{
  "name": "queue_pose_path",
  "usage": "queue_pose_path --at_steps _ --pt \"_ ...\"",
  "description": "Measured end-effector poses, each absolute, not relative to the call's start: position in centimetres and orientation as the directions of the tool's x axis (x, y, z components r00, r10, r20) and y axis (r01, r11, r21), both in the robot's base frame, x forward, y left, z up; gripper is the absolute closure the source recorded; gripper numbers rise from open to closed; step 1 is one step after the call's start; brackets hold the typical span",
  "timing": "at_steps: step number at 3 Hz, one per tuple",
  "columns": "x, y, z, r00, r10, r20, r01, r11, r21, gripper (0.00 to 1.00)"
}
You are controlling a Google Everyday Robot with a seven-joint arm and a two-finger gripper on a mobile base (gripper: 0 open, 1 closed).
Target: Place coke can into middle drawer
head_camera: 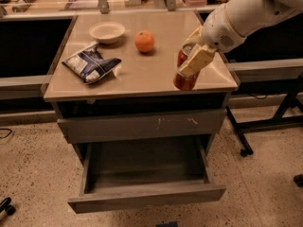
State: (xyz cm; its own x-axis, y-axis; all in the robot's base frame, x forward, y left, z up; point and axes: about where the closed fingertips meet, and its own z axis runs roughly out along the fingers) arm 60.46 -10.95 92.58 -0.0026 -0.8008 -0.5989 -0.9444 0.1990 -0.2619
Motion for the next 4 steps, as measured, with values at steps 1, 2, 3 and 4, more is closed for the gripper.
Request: queue_pose_path --at_steps 1,2,3,4 --pt "57.0 -10.8 94.0 0.032 -0.790 -0.612 -0.944 0.177 -0.278 1.00" --pt "57.0 -10.8 94.0 0.031 -0.790 -0.612 -0.944 0.178 -0.278 1.00" --pt "56.5 -11.0 91.5 0.030 -0.800 -0.600 -0.950 0.164 -0.266 1.00" --pt "54.8 -10.9 85.5 0.031 -0.805 -0.592 -0.962 0.136 -0.235 1.00"
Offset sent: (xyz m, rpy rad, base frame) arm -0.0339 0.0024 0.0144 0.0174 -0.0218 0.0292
